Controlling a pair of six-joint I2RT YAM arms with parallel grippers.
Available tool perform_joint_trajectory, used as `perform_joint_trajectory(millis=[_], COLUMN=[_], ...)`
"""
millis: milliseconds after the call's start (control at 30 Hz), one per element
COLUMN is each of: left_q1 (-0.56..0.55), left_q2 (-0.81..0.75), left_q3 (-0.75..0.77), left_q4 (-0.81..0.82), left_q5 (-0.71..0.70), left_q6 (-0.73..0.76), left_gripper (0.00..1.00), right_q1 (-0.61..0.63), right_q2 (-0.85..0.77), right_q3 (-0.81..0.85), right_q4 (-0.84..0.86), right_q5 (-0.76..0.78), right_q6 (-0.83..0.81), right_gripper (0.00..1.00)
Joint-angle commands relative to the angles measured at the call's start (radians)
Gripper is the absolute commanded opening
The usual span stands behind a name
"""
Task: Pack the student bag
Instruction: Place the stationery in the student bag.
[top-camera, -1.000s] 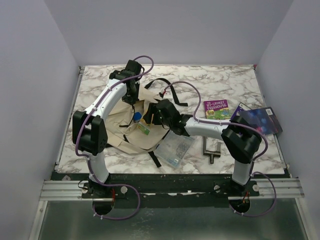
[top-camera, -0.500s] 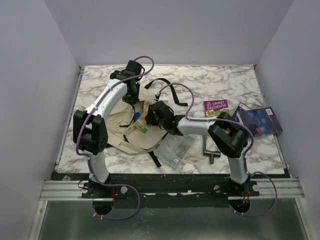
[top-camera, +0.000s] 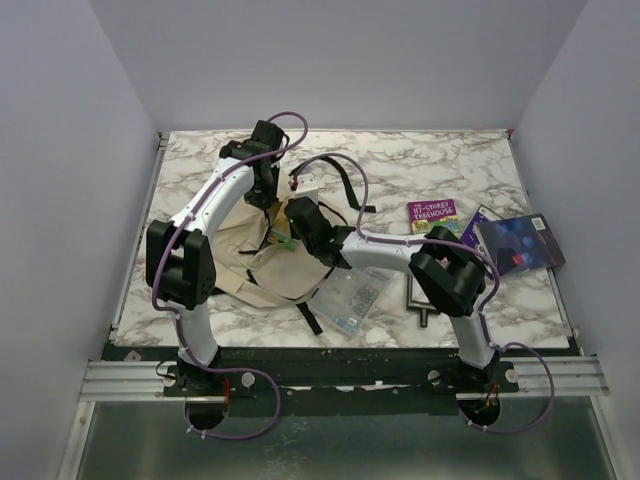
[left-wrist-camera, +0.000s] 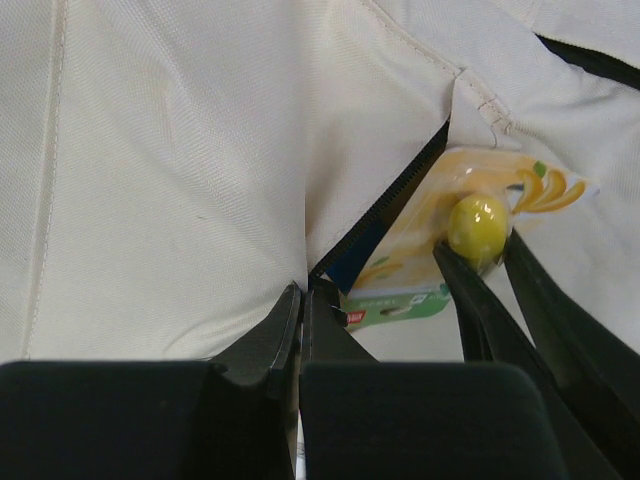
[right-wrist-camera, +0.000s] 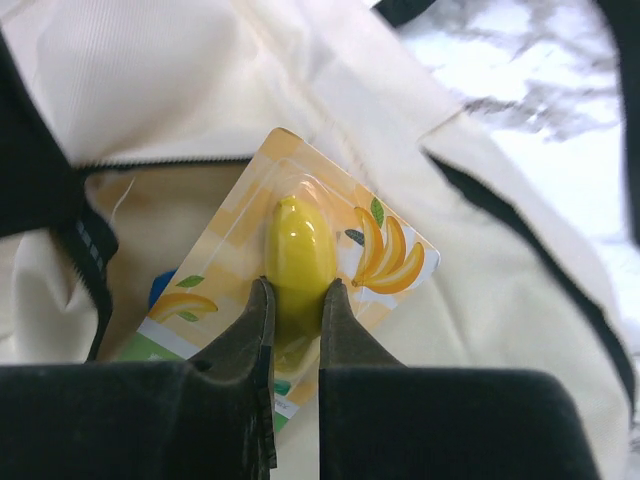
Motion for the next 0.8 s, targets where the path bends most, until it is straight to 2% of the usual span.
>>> perform_joint_trajectory(millis=[0, 100, 267, 467, 567, 767], left_q1=[0.000, 0.000, 0.000, 0.000, 0.000, 0.012], left_q2=[-0.014, -0.013, -0.015, -0.015, -0.015, -0.022], left_q3=[0.015, 0.015, 0.015, 0.015, 0.017, 0.016], left_q4=[-0.002, -0.002, -0.002, -0.002, -0.002, 0.001], left_q5=[0.012, 0.019, 0.025, 0.024, 0.023, 0.097], left_q6=[0.001, -0.001, -0.003, -0.009, -0.011, -0.024], left_gripper=[0.00, 0.00, 0.00, 0.00, 0.00, 0.00], right_q1=[0.020, 0.029, 0.055, 0.075, 0.075, 0.074], right_q2=[0.066, 0.084, 0.144, 0.121, 0.087, 0.065], right_q3=[0.097, 0.133, 0.252, 0.244, 0.198, 0.089], right_q4=[-0.050, -0.070, -0.194, -0.270, -0.247, -0.017], right_q5=[0.180, 0.171, 0.098, -0.038, -0.064, -0.101], right_q6=[-0.112, -0.074, 0.029, 0.179, 0.205, 0.068], right_gripper=[0.00, 0.00, 0.01, 0.01, 0.01, 0.00])
